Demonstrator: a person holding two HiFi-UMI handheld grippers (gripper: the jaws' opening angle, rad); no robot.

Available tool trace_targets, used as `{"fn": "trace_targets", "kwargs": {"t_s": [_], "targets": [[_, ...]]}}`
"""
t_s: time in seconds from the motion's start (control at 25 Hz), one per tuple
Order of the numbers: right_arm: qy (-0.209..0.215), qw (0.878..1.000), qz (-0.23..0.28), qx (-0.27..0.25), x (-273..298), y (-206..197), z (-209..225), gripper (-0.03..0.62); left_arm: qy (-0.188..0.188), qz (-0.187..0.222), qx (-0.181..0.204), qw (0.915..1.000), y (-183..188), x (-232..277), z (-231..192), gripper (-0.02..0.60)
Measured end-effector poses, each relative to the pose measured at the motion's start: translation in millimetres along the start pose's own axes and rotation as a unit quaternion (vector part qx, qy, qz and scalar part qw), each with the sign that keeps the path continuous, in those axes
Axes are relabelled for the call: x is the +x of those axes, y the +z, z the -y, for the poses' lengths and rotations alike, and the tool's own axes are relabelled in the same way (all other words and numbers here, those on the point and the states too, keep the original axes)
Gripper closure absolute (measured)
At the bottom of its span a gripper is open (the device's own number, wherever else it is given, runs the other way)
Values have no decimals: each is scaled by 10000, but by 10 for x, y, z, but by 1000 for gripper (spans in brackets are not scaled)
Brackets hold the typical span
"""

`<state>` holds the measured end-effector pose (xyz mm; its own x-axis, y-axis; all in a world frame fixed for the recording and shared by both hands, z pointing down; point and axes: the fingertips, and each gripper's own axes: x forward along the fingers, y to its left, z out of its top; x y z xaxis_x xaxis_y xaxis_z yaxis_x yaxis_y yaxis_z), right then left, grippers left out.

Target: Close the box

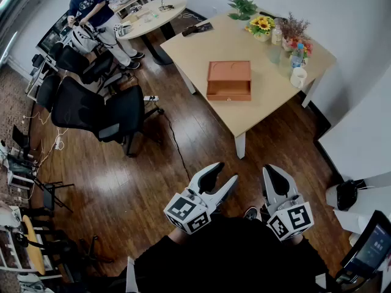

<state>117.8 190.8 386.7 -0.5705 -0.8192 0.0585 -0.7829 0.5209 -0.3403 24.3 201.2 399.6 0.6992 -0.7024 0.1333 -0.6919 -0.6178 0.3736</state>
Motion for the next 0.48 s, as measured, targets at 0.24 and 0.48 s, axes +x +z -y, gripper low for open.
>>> {"fn": "trace_targets", "kwargs": {"t_s": [0.24,0.48], "targets": [[-106,9997,-184,143,160,-110,426,580,800,-112,145,9966,5,211,-855,380],[-443,9976,-531,39,759,-321,843,580,1283,-518,500,9891,20,590,-2398,380]]}}
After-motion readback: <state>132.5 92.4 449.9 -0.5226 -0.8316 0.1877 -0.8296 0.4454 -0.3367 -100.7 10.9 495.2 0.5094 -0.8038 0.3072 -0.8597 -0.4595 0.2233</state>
